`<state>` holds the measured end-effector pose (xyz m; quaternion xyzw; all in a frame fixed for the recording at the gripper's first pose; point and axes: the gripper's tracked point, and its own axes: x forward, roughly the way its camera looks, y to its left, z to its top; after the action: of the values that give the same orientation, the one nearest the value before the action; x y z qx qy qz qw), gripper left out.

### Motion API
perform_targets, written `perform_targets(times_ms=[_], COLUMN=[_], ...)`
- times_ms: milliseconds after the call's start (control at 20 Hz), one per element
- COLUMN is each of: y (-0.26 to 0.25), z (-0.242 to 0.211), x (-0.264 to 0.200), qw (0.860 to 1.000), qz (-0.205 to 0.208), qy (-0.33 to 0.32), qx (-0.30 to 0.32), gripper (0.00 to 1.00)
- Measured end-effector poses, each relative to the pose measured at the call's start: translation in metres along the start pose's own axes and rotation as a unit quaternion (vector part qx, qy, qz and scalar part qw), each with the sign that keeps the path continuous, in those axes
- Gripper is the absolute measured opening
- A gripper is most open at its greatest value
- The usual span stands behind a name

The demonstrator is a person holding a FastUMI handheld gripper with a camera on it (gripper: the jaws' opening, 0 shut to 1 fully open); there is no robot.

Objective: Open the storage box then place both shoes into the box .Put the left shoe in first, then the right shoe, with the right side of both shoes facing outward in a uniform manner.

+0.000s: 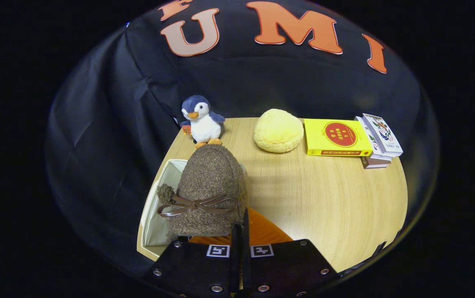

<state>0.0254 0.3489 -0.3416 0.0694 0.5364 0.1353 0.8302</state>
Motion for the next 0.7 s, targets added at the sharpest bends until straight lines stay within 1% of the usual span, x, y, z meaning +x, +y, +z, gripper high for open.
perform_targets(times_ms=[200,350,550,600,650,700], y=[0.012,0.022,0.036,0.04,0.045,0.047], z=[-0.008,-0.021,-0.044,-0.051,-0.054,-0.049], x=[0.021,0.032,0.041,0.038,0.035,0.03], qw=[1.0,0.999,0.998,0.997,0.996,0.997], qz=[-0.014,-0.012,0.005,0.014,0.026,0.032], qy=[0.015,0.03,0.061,0.076,0.082,0.073], qx=[0.006,0.002,0.001,0.003,0.004,0.003], gripper=[0.04,0.04,0.11,0.15,0.17,0.2])
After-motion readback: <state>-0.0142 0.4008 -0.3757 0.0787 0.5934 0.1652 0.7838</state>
